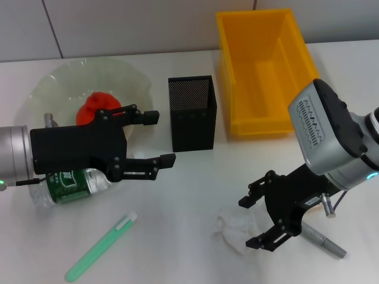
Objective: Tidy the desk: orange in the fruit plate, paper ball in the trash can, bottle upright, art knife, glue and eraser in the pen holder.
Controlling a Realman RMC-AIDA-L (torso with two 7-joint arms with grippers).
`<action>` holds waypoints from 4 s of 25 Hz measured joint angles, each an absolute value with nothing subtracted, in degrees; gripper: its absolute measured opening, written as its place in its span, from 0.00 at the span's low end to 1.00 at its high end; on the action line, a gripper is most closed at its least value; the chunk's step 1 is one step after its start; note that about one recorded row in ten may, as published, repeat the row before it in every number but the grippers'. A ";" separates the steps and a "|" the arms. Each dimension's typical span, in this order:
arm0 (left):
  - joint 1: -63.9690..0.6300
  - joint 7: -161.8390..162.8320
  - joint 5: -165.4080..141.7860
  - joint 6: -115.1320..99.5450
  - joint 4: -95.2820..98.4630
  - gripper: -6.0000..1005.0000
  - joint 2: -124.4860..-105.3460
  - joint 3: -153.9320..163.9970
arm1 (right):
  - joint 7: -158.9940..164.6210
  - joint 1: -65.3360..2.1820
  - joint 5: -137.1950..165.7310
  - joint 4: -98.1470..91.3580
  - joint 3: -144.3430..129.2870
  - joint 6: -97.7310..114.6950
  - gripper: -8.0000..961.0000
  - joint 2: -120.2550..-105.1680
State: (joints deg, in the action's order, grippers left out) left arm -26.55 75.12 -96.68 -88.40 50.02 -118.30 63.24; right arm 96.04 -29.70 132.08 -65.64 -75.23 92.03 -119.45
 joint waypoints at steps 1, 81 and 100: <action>-26.58 75.12 -96.69 -88.24 50.02 0.86 -118.30 63.33 | 96.04 -29.70 132.08 -65.64 -75.23 92.03 0.78 -119.45; -25.93 74.36 -98.08 -87.29 49.75 0.86 -118.36 63.98 | 101.45 -27.59 129.85 -69.56 -77.53 89.29 0.34 -119.38; -25.84 74.35 -98.08 -87.28 49.31 0.86 -118.39 63.98 | 100.72 -26.72 133.05 -76.85 -60.31 93.52 0.34 -118.93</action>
